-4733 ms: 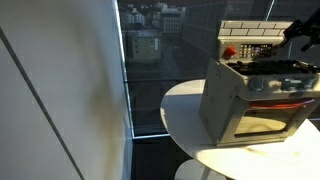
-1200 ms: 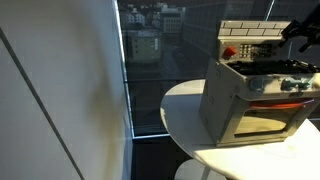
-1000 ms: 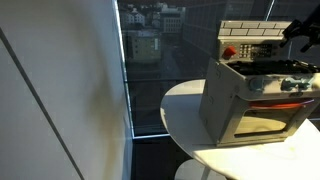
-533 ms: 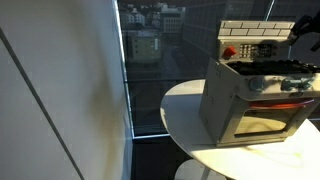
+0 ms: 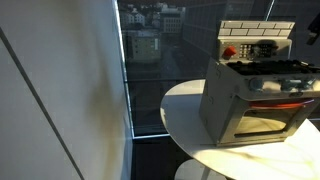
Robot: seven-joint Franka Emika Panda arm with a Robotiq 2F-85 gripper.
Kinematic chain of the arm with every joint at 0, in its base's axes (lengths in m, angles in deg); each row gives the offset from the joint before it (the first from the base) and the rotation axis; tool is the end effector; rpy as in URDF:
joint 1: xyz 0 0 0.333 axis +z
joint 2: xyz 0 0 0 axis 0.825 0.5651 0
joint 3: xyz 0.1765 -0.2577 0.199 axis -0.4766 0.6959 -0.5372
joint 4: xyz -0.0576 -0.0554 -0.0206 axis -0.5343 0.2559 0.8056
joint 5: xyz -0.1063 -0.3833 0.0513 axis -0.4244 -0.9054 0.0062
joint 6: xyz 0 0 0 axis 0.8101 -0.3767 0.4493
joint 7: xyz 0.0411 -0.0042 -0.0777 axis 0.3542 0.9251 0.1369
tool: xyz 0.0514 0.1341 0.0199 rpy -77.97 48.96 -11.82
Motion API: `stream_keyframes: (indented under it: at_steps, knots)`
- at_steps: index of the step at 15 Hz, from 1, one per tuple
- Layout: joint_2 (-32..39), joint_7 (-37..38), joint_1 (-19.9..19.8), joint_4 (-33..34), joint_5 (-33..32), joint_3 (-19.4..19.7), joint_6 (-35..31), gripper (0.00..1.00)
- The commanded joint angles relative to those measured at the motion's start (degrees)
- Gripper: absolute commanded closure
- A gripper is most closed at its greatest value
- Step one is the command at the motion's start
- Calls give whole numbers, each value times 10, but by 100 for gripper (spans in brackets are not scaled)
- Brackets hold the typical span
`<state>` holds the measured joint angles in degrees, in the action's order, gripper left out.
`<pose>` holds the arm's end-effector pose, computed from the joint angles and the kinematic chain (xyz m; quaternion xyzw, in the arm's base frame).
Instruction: Press the right top button on the stove
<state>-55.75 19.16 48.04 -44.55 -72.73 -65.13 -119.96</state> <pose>0.5619 -0.1375 0.4946 -0.9770 0.2043 -0.0050 0.0600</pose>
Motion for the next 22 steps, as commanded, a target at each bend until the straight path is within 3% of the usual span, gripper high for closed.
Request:
stream_keyframes:
  at_steps: [1, 10, 22]
  knots:
    - [-22, 12, -1, -1, -27, 1, 38, 0]
    - [-53, 15, 0, -19, -63, 1, 91, 0]
    - [-161, 21, -4, -114, -85, -2, 94, 0]
